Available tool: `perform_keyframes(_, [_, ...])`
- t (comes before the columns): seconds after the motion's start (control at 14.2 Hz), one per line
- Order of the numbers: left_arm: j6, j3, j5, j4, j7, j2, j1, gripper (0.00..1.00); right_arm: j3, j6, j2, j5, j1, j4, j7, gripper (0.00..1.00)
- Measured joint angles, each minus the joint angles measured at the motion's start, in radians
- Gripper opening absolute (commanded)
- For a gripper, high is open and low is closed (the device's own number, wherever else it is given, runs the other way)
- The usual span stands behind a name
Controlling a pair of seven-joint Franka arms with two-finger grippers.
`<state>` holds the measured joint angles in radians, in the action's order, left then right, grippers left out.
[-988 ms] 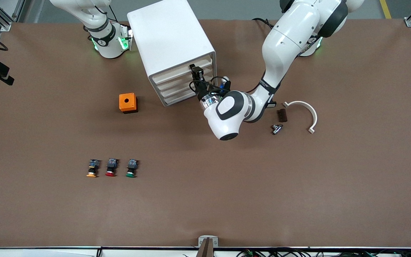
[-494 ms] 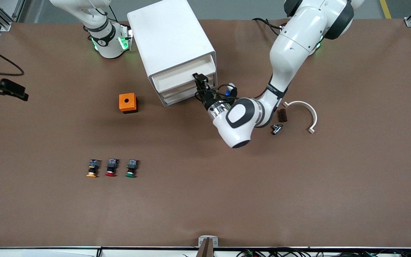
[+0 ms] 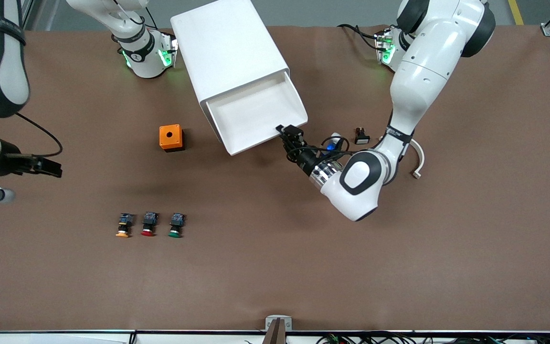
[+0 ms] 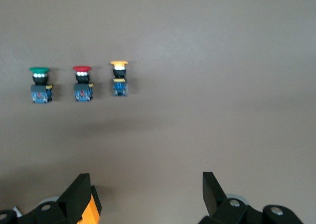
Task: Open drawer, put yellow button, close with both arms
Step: 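Grasp the yellow button with the right gripper while the left gripper withdraws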
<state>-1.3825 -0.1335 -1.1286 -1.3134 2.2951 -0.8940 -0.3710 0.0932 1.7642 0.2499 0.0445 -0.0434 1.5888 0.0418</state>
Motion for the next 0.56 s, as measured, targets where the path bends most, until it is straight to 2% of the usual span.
perform_keyframes(0.07, [-0.001, 0.000, 0.000, 0.001, -0.001, 0.000, 0.004, 0.48, -0.001, 0.064, 0.019, -0.012, -0.009, 0.031, 0.018, 1.00])
perform_keyframes(0.14, [-0.004, 0.000, 0.000, 0.002, -0.004, 0.000, 0.005, 0.77, -0.003, 0.130, 0.042, -0.025, -0.015, 0.062, 0.034, 1.00])
perform_keyframes(0.28, [-0.017, 0.000, 0.000, 0.003, -0.029, 0.000, 0.005, 0.99, -0.003, 0.268, 0.100, -0.039, -0.023, 0.119, 0.050, 1.00])
perform_keyframes(0.56, [-0.029, 0.001, -0.001, 0.010, -0.220, 0.000, 0.009, 0.99, -0.003, 0.449, 0.231, -0.118, -0.027, 0.145, 0.052, 1.00])
